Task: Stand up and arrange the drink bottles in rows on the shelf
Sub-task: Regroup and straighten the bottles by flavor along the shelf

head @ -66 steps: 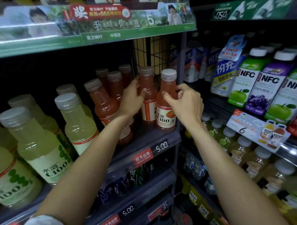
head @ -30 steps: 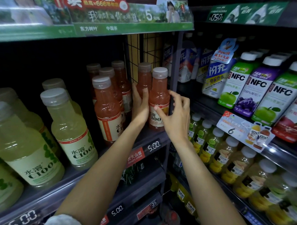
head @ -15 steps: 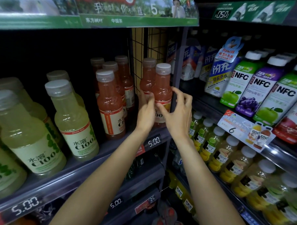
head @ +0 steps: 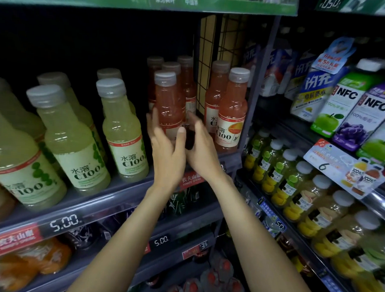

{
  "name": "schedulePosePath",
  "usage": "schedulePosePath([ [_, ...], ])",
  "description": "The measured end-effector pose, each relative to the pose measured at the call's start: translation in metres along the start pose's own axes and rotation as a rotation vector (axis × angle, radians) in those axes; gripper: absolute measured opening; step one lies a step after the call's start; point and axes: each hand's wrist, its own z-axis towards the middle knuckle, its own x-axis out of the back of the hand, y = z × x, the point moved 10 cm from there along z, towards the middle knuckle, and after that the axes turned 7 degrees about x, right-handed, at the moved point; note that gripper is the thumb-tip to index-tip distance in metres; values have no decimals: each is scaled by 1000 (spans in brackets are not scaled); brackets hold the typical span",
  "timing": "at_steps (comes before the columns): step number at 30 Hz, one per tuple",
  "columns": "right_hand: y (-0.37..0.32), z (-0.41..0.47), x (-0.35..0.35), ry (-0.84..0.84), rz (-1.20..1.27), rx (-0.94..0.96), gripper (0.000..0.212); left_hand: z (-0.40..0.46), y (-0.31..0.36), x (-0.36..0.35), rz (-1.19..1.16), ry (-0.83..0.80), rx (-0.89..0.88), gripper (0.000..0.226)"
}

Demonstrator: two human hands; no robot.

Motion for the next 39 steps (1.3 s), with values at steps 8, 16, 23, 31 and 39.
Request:
schedulePosePath([
  [8, 5, -1, 15, 107, -134, -66, 78, 10, -14, -1, -103, -113, 100, 61],
  [16, 2, -14, 51, 250, -455, -121, 74, 30, -22, 11, -128, 142, 54, 38],
  [23, -2, -16, 58, 263, -583, -122, 80, 62, -43, -11, -199, 50, 159, 65],
  [31, 2, -23, 56, 283, -442, -149, 80, 69, -58, -15, -112, 35, 167, 56],
  [39, 2, -22, 54, 265, -442, -160, 79, 69, -57, -27, -189, -30, 190, 55],
])
